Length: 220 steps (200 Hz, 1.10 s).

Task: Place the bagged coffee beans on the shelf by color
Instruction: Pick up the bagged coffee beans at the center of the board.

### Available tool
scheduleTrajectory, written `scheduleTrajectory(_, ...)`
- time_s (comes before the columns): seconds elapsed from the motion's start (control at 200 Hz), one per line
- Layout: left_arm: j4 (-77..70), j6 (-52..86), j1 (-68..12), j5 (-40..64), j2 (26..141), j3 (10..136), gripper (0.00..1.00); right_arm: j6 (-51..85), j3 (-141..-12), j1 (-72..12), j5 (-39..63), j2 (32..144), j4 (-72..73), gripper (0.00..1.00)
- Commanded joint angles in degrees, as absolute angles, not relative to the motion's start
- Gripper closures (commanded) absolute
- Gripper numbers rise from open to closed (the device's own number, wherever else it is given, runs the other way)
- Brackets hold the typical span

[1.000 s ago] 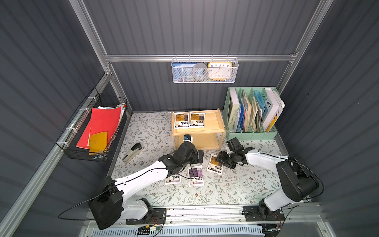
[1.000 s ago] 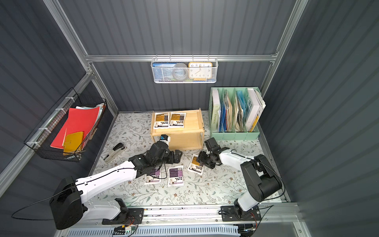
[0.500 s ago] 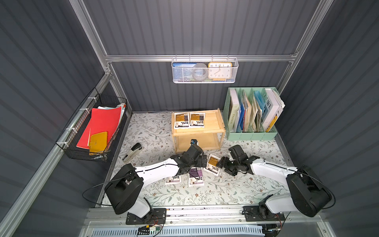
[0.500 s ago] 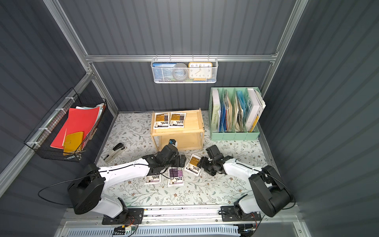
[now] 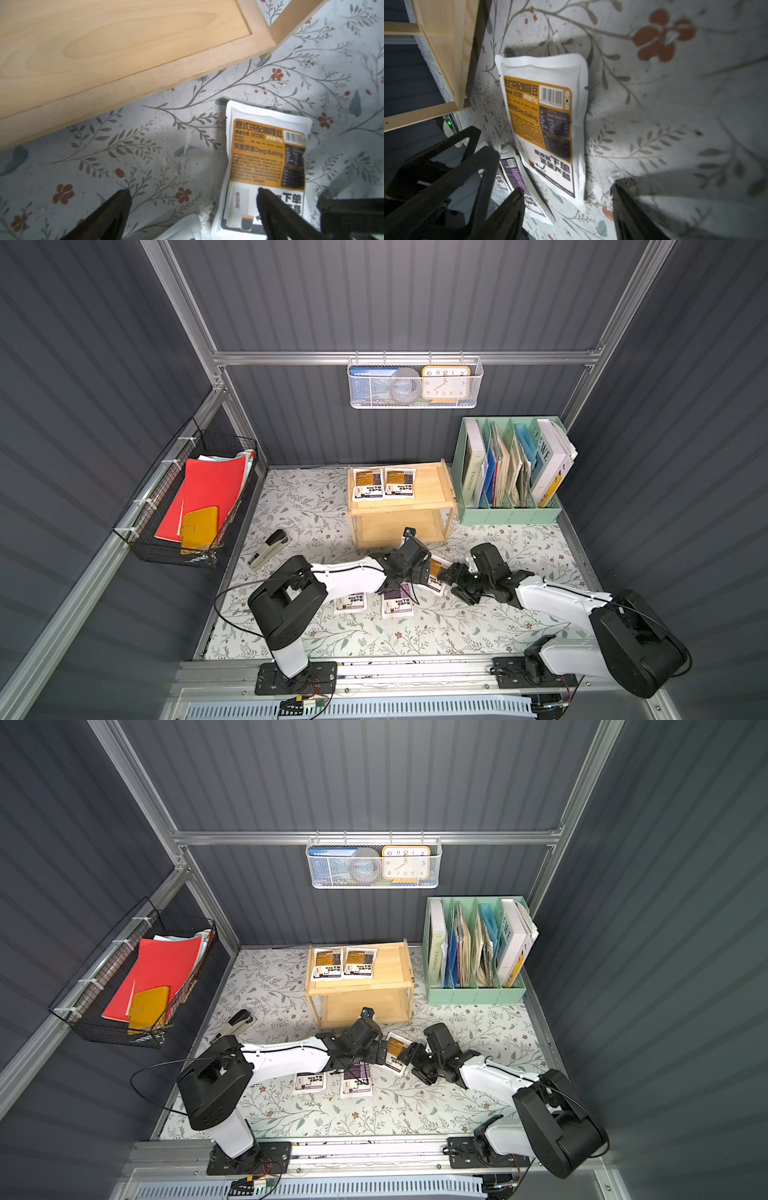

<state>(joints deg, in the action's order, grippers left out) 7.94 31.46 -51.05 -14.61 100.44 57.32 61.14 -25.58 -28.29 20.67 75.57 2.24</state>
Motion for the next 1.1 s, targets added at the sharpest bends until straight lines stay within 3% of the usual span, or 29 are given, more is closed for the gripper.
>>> scheduleTrajectory(0.0,11.76,30.23,-51.64,-17.8,102.73,59.52,0.0,63.14,-22.88,-28.45,20.44,78.0,0.66,0.3)
scheduleTrajectory(0.49,13.58,32.15,-52.02,-19.61,106.45,58.93,0.0,66.56,-20.89,-28.32,22.1,85.01,11.46,0.35)
scheduleTrajectory(0.585,13.37,32.36,-51.94,-19.56,106.06,58.54,0.0,67.36,-20.92,-28.39,22.9,86.84,14.2,0.44)
scheduleTrajectory(0.83,13.92,33.04,-52.04,-19.05,103.44,58.22,0.0,67.73,-20.83,-28.12,24.01,86.09,14.45,0.78)
scheduleTrajectory(1.096,17.4,35.47,-52.08,-17.47,96.94,60.91,0.0,66.24,-21.22,-27.9,23.56,78.74,7.88,0.95)
